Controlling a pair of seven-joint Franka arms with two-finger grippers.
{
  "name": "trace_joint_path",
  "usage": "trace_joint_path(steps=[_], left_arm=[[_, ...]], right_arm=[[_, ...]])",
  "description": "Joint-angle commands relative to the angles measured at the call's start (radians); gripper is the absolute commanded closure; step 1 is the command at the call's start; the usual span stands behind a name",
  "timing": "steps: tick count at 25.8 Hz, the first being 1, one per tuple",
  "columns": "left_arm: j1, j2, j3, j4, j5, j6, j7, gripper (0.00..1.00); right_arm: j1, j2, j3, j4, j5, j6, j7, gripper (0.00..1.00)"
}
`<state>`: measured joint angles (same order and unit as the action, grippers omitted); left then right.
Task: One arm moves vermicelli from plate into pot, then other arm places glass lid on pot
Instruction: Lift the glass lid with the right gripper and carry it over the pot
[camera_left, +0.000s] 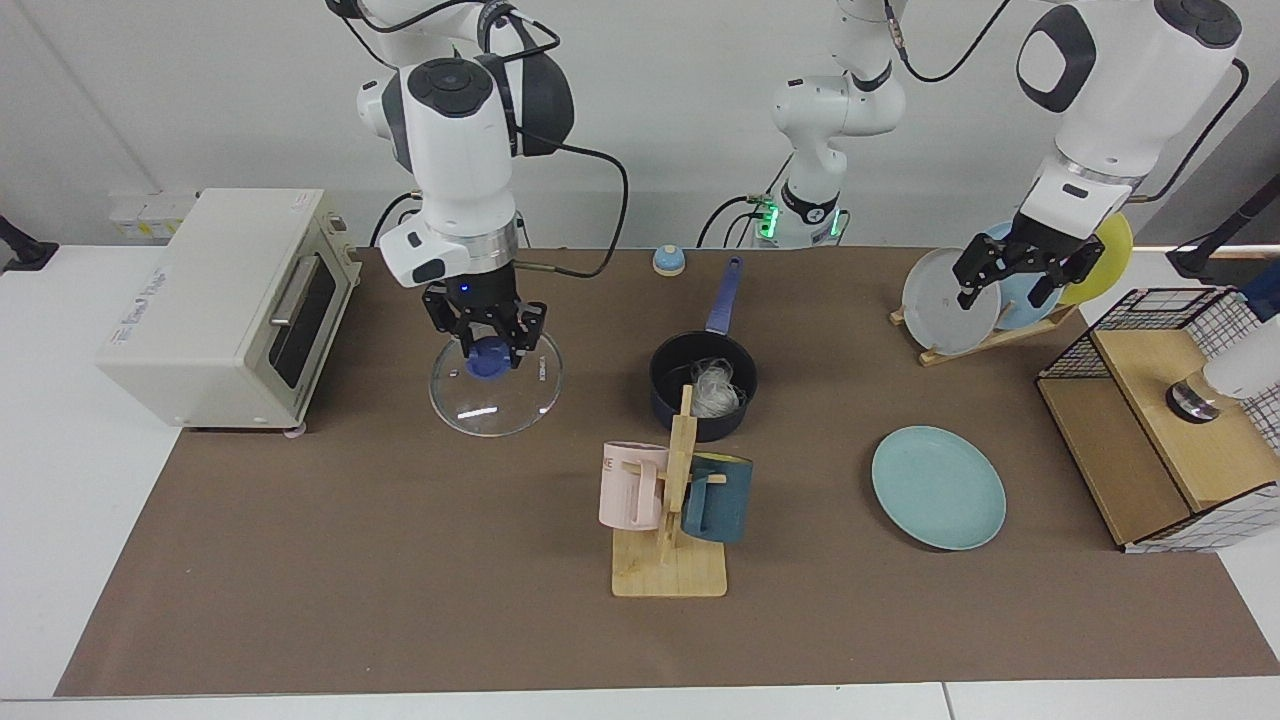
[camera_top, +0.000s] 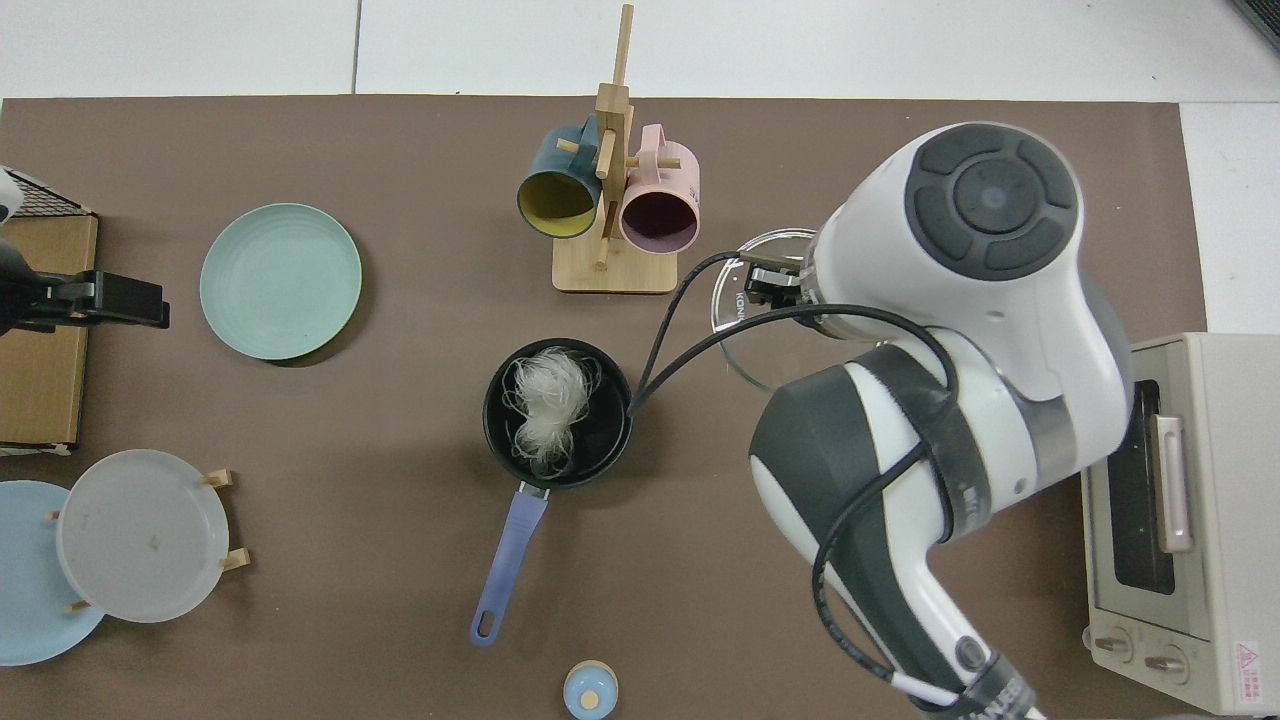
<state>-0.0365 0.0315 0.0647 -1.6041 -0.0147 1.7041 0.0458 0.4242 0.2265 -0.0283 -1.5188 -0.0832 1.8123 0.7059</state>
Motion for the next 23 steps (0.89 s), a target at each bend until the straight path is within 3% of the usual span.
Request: trace_joint_path(steps=[1, 11, 16, 23], left_arm=[[-0.005, -0.022, 0.001, -0.019, 0.009, -0.012, 0.002, 0.0], [-0.005, -0.022, 0.001, -0.019, 0.009, -0.012, 0.002, 0.0], [-0.005, -0.022, 0.001, -0.019, 0.009, -0.012, 0.002, 0.0], [-0.005, -0.022, 0.001, -0.019, 0.009, -0.012, 0.002, 0.0]], right_arm=[[0.053, 0.013, -0.002, -0.014, 0.003, 0.058, 0.056, 1.0], [0.188, 0.074, -0.004, -0.003, -0.015, 0.108, 0.225, 1.0], [0.264, 0.155, -0.009, 0.029, -0.016, 0.157, 0.322, 1.0], [0.275, 0.183, -0.007, 0.051, -0.016, 0.191, 0.334, 1.0]])
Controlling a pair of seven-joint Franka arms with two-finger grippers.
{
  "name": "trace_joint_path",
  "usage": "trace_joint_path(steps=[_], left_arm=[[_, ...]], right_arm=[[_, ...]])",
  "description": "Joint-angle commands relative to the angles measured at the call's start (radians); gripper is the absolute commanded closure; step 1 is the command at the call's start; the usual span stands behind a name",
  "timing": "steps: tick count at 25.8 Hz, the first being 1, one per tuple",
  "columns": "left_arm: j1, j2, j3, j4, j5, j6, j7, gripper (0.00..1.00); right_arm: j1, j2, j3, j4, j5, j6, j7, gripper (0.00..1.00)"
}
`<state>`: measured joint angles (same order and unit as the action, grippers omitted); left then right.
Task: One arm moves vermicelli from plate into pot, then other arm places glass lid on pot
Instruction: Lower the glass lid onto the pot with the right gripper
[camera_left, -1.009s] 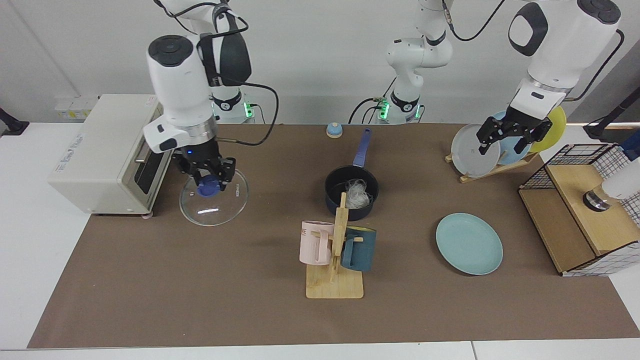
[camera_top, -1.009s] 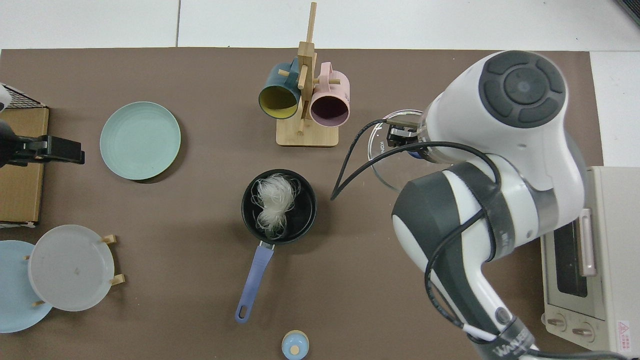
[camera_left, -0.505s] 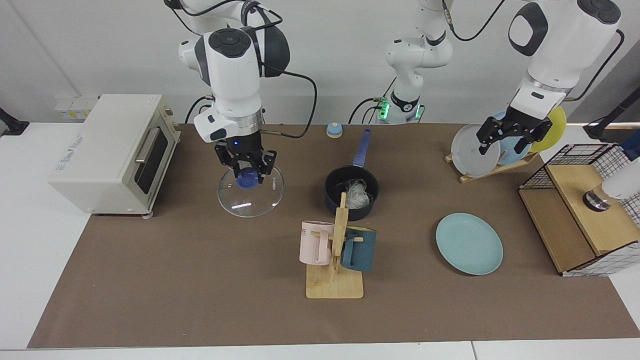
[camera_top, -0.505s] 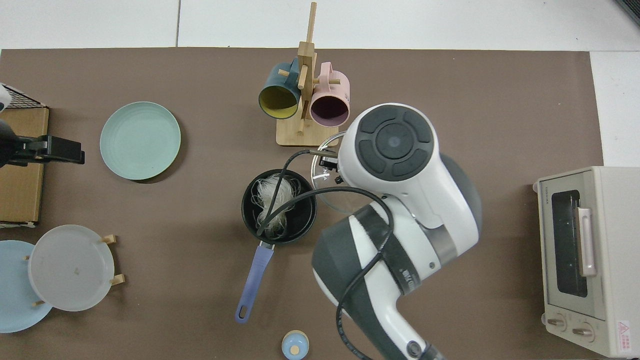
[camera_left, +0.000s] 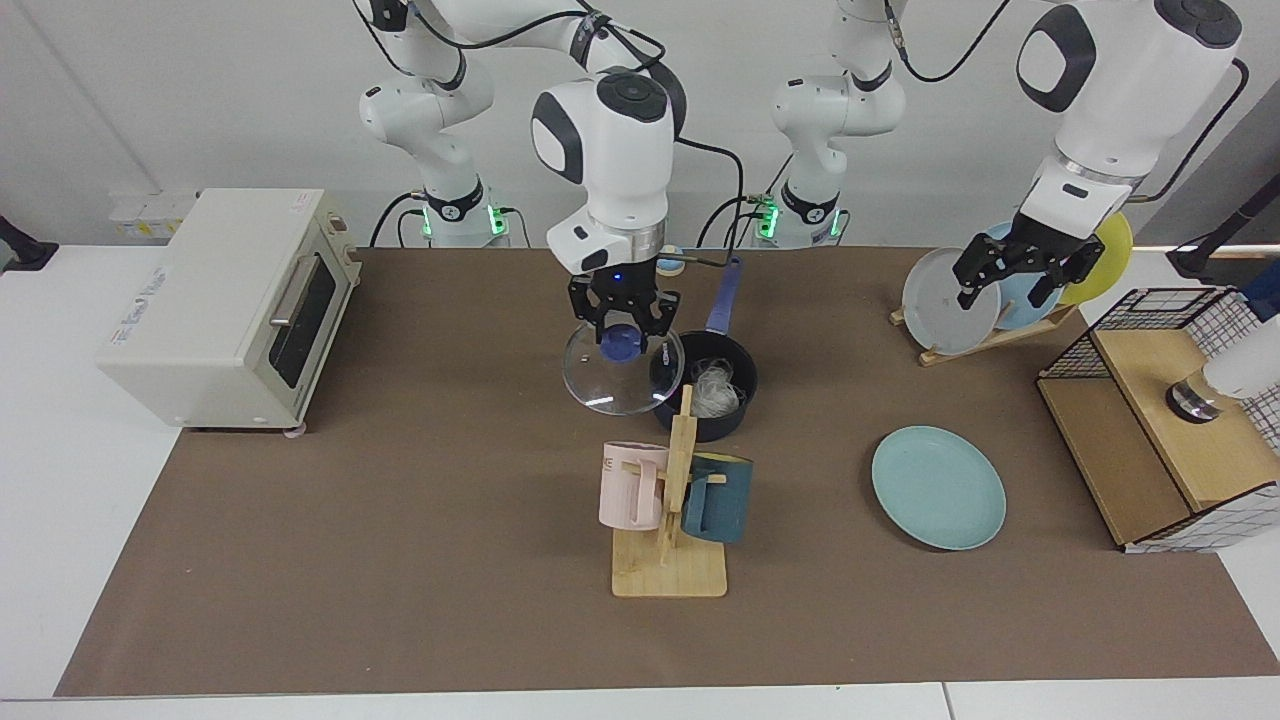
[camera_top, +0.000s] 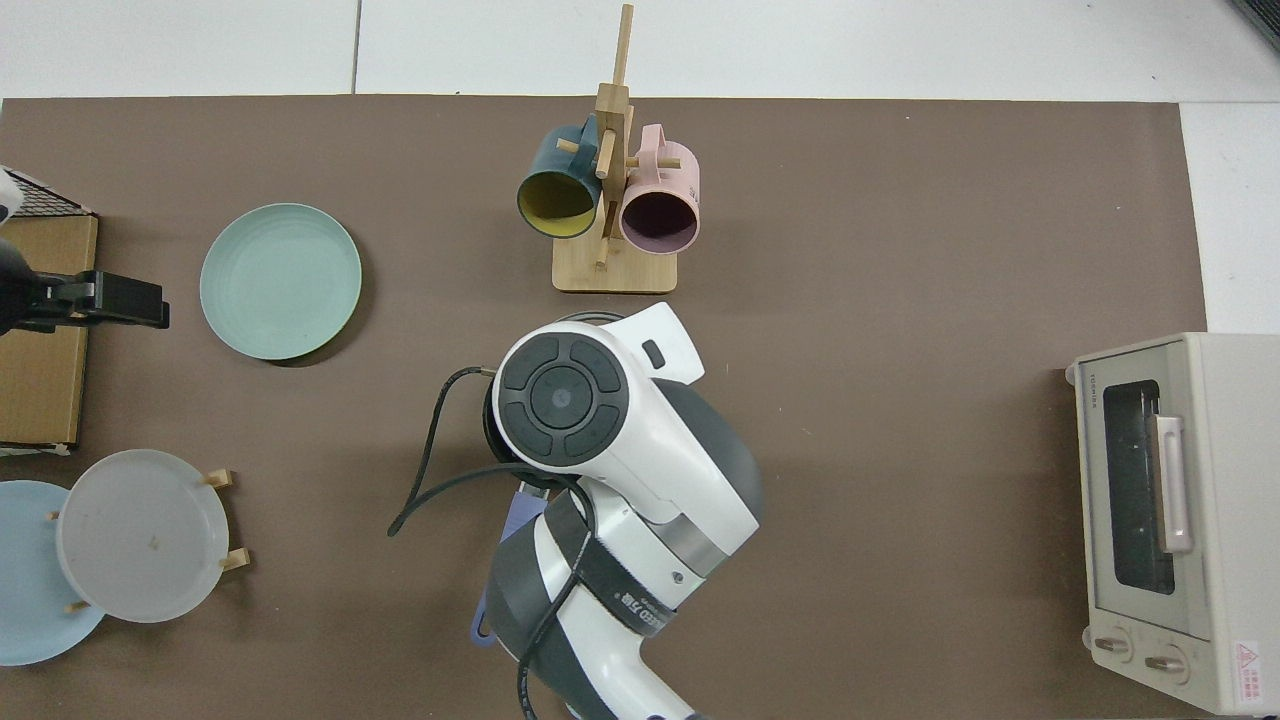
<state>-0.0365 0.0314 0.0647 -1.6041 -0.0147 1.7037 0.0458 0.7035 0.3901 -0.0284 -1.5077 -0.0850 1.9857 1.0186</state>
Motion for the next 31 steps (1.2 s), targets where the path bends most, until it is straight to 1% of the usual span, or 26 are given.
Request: trace_joint_path(steps=[1, 12, 13, 28, 31], left_arm=[[-0.005, -0.022, 0.001, -0.019, 0.009, -0.012, 0.002, 0.0], [-0.005, -0.022, 0.001, -0.019, 0.009, -0.012, 0.002, 0.0], [-0.005, -0.022, 0.001, -0.019, 0.009, -0.012, 0.002, 0.0], [-0.005, -0.022, 0.001, -0.019, 0.009, -0.012, 0.002, 0.0], [-0.005, -0.022, 0.001, -0.019, 0.009, -0.012, 0.002, 0.0]], right_arm=[[-0.001, 0.023, -0.007, 0.04, -0.015, 0.024, 0.021, 1.0], [0.013, 0.041, -0.005, 0.04, -0.018, 0.068, 0.018, 1.0], [0.058, 0.082, -0.005, 0.038, -0.051, 0.085, 0.021, 1.0], [0.079, 0.085, -0.005, 0.008, -0.059, 0.104, 0.023, 1.0], [0.08, 0.082, -0.005, 0.004, -0.059, 0.094, 0.023, 1.0]])
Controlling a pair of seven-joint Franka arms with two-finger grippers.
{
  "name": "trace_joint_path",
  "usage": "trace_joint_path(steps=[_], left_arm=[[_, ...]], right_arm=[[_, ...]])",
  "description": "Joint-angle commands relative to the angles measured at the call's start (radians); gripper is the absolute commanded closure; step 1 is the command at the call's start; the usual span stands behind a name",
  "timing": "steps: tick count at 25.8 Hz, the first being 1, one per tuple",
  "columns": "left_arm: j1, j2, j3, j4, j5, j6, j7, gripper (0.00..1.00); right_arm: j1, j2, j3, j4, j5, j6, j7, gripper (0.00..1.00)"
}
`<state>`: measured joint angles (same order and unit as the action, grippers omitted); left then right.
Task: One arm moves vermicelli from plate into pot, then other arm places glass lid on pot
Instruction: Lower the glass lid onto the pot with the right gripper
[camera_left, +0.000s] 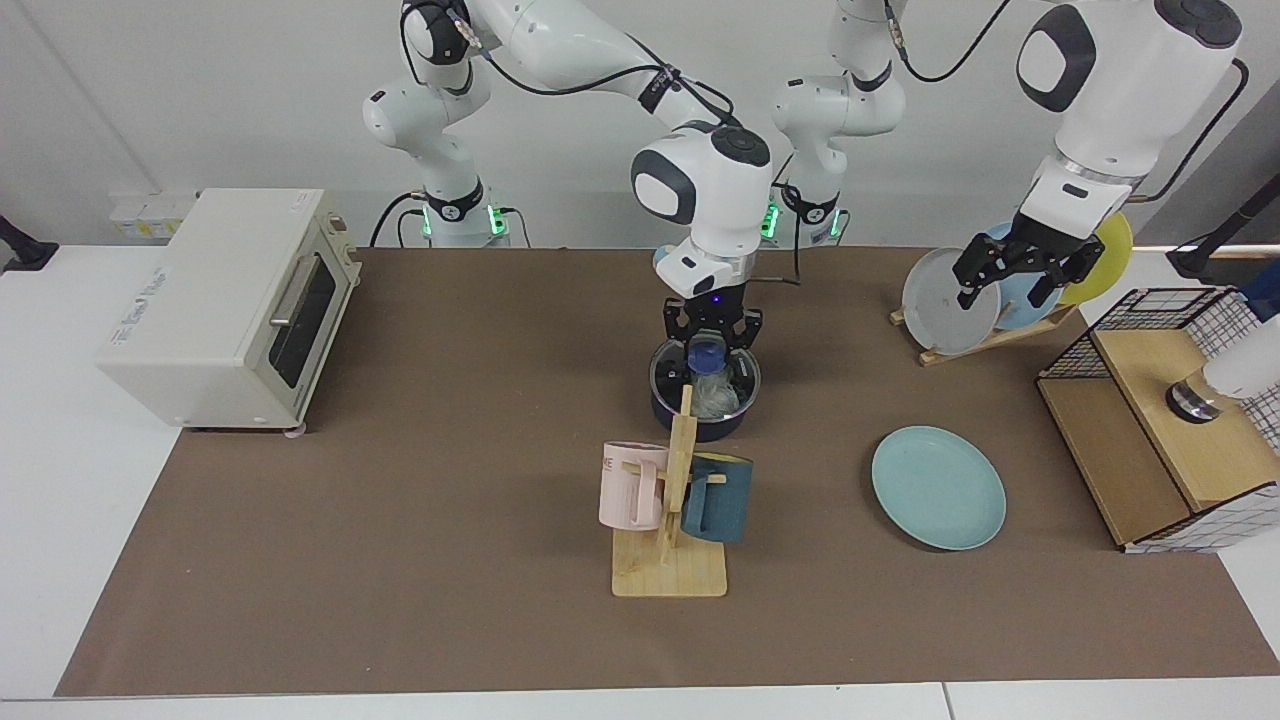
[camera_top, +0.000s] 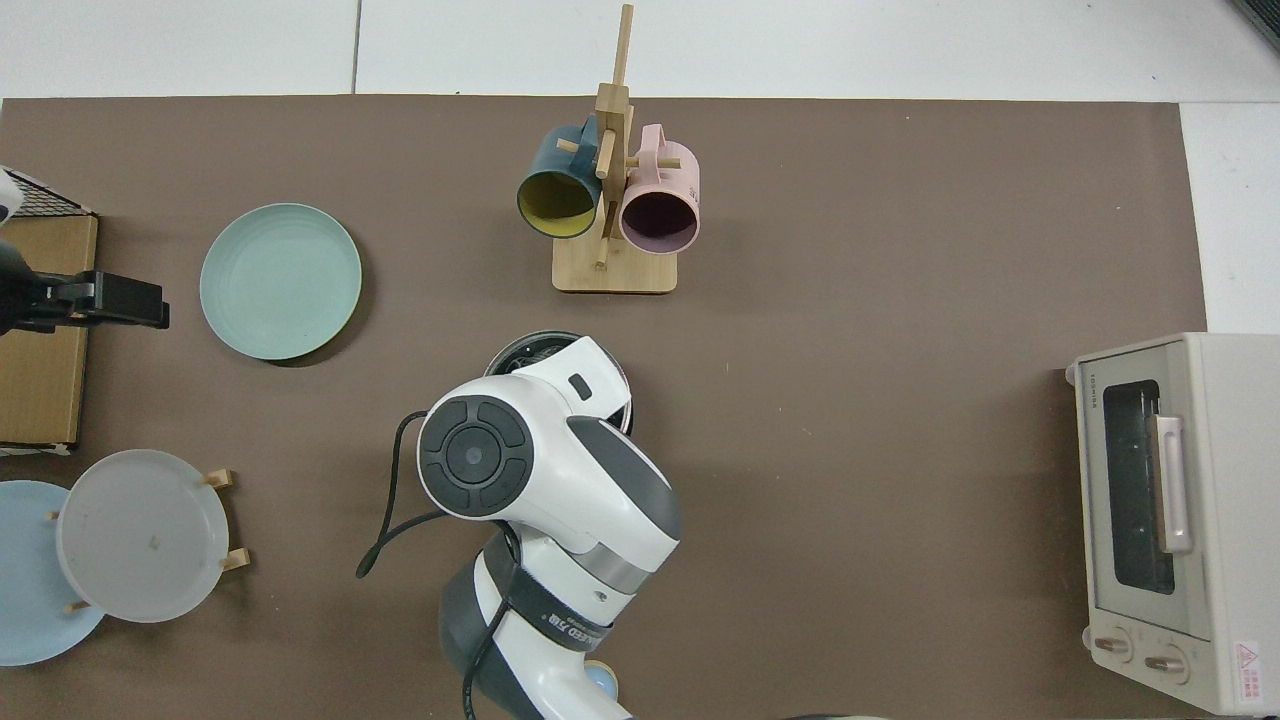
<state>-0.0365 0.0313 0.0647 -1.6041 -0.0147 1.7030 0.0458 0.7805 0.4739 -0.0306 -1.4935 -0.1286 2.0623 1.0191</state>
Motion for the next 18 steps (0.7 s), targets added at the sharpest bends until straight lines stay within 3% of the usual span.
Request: trace_joint_path(steps=[1, 9, 18], left_arm=[[-0.005, -0.022, 0.001, -0.019, 0.009, -0.011, 0.002, 0.0], [-0.005, -0.022, 0.001, -0.019, 0.009, -0.011, 0.002, 0.0], [-0.005, -0.022, 0.001, -0.019, 0.009, -0.011, 0.002, 0.0]], right_arm=[[0.003, -0.003, -0.005, -0.013, -0.016, 0.016, 0.023, 1.0], [0.003, -0.011, -0.005, -0.028, -0.045, 0.022, 0.023, 1.0], [0.0, -0.017, -0.002, -0.045, -0.025, 0.019, 0.024, 1.0]])
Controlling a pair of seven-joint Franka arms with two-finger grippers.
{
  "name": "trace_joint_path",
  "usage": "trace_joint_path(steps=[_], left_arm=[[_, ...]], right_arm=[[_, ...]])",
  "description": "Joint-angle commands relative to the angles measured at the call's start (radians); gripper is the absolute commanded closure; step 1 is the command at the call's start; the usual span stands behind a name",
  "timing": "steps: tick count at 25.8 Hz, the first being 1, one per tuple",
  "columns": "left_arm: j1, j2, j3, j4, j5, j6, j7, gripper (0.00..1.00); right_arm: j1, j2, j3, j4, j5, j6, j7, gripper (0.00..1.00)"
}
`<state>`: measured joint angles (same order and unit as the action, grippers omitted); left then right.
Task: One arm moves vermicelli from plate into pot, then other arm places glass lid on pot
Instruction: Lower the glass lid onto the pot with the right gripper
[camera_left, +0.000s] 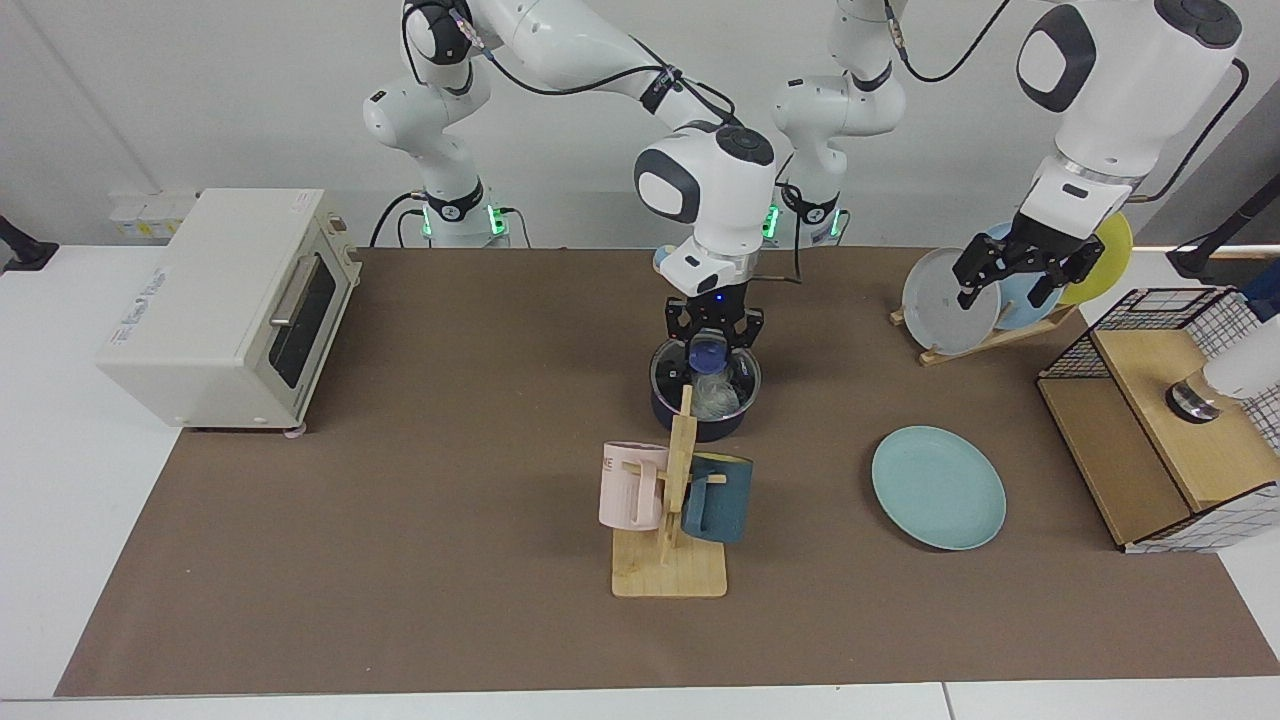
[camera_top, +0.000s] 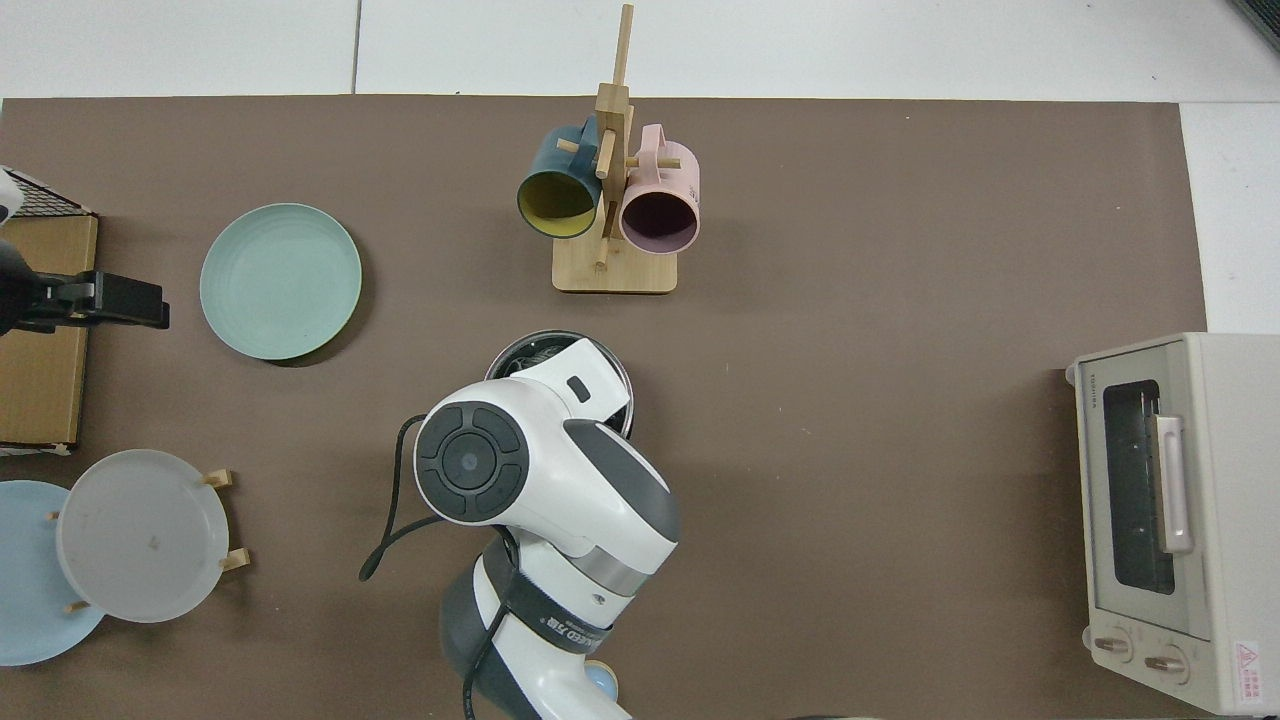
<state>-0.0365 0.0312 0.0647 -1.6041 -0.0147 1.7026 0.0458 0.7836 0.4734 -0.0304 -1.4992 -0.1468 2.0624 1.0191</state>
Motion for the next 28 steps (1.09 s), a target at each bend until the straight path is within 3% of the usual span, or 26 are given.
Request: trace_joint_path(steps=[1, 21, 22, 24, 25, 28], left_arm=[[-0.005, -0.022, 0.001, -0.019, 0.009, -0.011, 0.002, 0.0], [-0.005, -0.022, 0.001, -0.019, 0.009, -0.011, 0.002, 0.0], [-0.005, -0.022, 0.001, -0.019, 0.009, -0.011, 0.002, 0.0], [-0.005, -0.022, 0.001, -0.019, 0.009, -0.011, 0.002, 0.0], [-0.005, -0.022, 0.001, -0.019, 0.009, -0.011, 0.002, 0.0], [-0.005, -0.022, 0.001, -0.019, 0.009, -0.011, 0.002, 0.0]], right_arm=[[-0.003, -0.018, 0.0, -0.039, -0.001, 0.019, 0.026, 1.0], [-0.003, -0.019, 0.0, -0.033, 0.026, -0.025, 0.047, 1.0], [-0.007, -0.019, 0.0, -0.033, 0.026, -0.021, 0.05, 0.85], [-0.012, -0.019, 0.0, -0.033, 0.026, -0.019, 0.053, 0.17], [-0.013, -0.021, 0.0, -0.032, 0.026, -0.021, 0.05, 0.0], [-0.02, -0.021, 0.0, -0.016, 0.039, -0.022, 0.052, 0.0]])
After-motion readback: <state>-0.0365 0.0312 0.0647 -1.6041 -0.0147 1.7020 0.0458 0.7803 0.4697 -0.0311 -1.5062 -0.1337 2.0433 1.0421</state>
